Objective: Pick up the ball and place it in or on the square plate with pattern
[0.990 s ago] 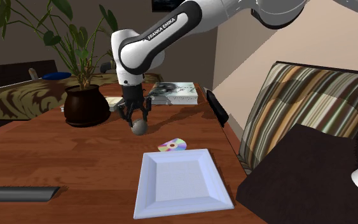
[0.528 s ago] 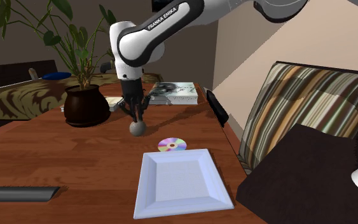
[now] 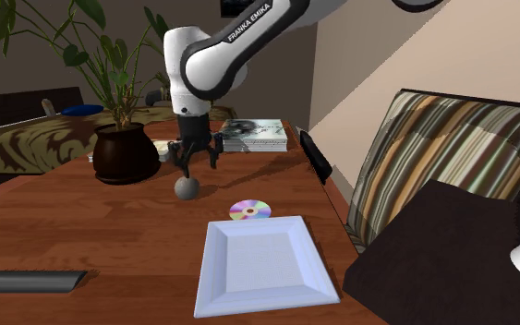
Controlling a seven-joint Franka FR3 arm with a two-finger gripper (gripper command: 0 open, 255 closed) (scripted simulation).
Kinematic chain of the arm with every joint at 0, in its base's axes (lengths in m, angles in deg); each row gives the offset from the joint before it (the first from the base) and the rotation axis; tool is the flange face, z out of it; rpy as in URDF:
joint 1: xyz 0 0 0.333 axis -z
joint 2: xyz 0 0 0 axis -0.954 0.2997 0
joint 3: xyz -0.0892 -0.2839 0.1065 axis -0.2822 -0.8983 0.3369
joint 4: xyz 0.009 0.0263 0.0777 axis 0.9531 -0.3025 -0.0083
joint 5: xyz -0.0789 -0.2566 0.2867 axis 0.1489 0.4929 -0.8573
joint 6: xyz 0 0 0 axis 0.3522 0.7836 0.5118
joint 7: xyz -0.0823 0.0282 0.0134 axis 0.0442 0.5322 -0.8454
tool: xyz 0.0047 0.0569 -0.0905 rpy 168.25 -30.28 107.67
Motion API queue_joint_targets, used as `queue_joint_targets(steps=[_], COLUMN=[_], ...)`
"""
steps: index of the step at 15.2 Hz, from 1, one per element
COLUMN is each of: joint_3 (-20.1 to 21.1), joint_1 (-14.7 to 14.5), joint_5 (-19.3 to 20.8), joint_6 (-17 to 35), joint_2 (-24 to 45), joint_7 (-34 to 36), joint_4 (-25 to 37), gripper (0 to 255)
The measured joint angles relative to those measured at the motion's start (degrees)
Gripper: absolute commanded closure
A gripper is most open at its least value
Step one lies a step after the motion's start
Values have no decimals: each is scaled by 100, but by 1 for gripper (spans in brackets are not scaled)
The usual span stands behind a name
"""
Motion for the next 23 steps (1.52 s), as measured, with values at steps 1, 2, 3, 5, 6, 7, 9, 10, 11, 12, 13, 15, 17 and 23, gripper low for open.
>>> queue_joint_targets(steps=[1,2,3,5,6,7,9,10,11,12,13,15,17,23], joint_3=[-172,-437,-598,-747,-785,-817,-859,-880,-888,-896,-899,-901,-902,-899], joint_1=[-85,-241,-378,-489,-500,-520,-564,-583,-590,-595,-598,-599,-600,-601], joint_5=[278,615,822,991,1025,1048,1071,1082,1086,1092,1093,1095,1095,1096], joint_6=[856,1693,2174,2568,2652,2700,2737,2755,2762,2773,2776,2778,2779,2782], joint_2=[-200,-334,-335,-254,-201,-135,29,103,138,155,165,171,172,163], joint_7=[476,1018,1375,1632,1664,1687,1698,1704,1704,1709,1711,1711,1711,1713], joint_4=[-565,-1036,-1208,-1267,-1250,-1205,-1055,-993,-962,-953,-945,-940,-939,-945], gripper=[0,0,0,0,0,0,0,0,0,0,0,0,255,255])
